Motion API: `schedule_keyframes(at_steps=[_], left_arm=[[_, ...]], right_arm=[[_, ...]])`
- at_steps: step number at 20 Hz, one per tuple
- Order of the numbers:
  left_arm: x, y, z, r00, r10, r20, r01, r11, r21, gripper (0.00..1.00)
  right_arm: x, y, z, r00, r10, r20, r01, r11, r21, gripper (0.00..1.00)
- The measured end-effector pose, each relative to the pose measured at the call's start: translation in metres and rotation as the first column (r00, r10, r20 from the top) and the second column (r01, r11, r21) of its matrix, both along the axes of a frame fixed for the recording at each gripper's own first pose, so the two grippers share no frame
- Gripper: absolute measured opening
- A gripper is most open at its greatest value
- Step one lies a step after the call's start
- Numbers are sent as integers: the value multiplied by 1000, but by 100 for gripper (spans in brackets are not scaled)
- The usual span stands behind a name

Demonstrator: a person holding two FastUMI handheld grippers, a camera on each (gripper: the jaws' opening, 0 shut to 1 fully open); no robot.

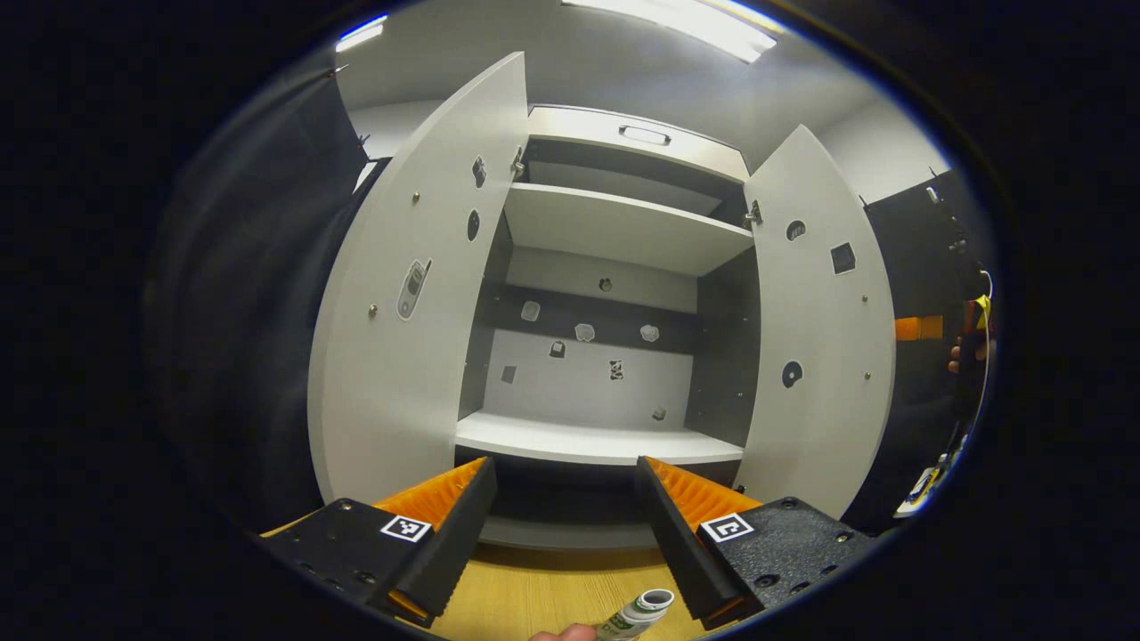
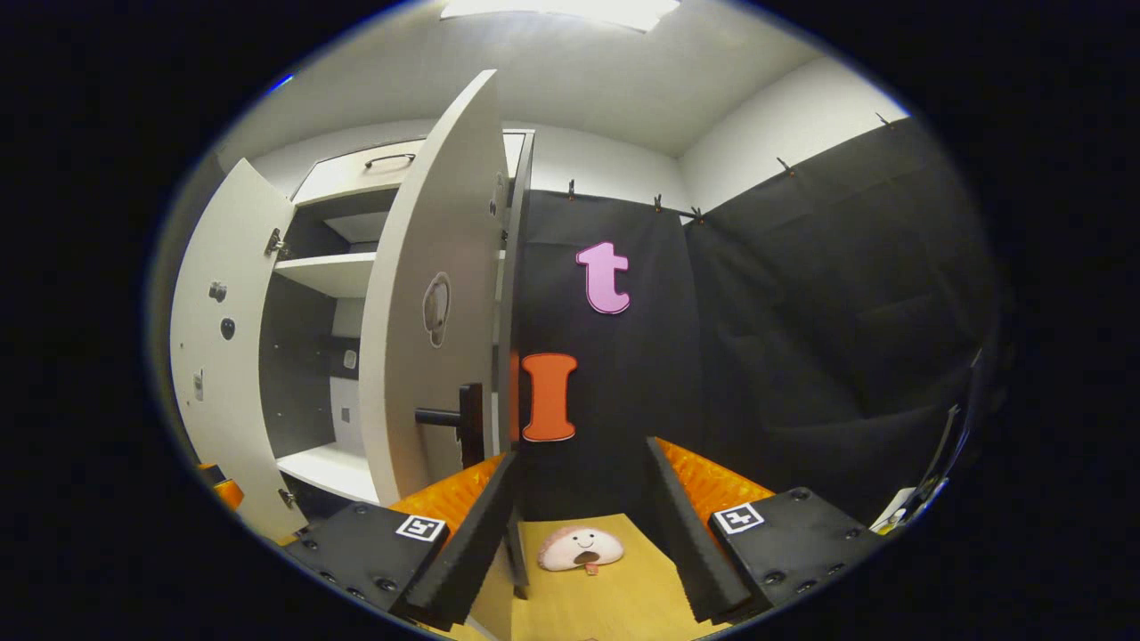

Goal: Grasp the bottle in the cabinet with the left hand and place it on the coaster, then close the right door with the right hand and the left door with the left hand.

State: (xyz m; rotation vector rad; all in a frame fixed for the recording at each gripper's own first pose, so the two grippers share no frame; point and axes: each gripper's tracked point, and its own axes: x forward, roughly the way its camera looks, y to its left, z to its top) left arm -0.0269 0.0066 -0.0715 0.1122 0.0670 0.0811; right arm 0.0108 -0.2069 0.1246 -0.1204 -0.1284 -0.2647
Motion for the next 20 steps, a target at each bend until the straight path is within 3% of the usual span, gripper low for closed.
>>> schedule_keyframes(at_steps=[9, 10, 12, 13, 14, 15, 17, 18, 20], left_arm=[[-17, 17, 5, 998, 50, 28, -50, 999, -5, 95], [-18, 16, 4, 998, 62, 30, -62, 998, -12, 95], [-22, 18, 6, 997, 79, 28, -78, 997, -20, 95], [-23, 18, 8, 996, 85, 31, -84, 996, -22, 95], [-25, 21, 9, 995, 94, 37, -93, 995, -21, 95], [-27, 23, 11, 994, 103, 41, -103, 995, -20, 95], [-29, 28, 12, 992, 119, 43, -118, 993, -21, 95], [-31, 29, 13, 991, 124, 44, -123, 992, -22, 95], [-33, 34, 14, 989, 139, 46, -138, 990, -19, 95]], right_arm=[[14, 65, -8, 993, 117, -31, -117, 993, -6, 93], [18, 73, -9, 990, 140, -32, -140, 990, 4, 86], [26, 90, -13, 981, 192, -37, -191, 981, 32, 86], [31, 99, -14, 975, 217, -38, -215, 976, 40, 93], [36, 107, -15, 971, 238, -36, -236, 970, 47, 93], [40, 114, -17, 965, 258, -39, -256, 965, 56, 86], [51, 134, -20, 949, 314, -41, -310, 948, 75, 86], [54, 143, -20, 939, 341, -38, -337, 937, 86, 94], [58, 152, -19, 933, 359, -34, -356, 931, 82, 95]])
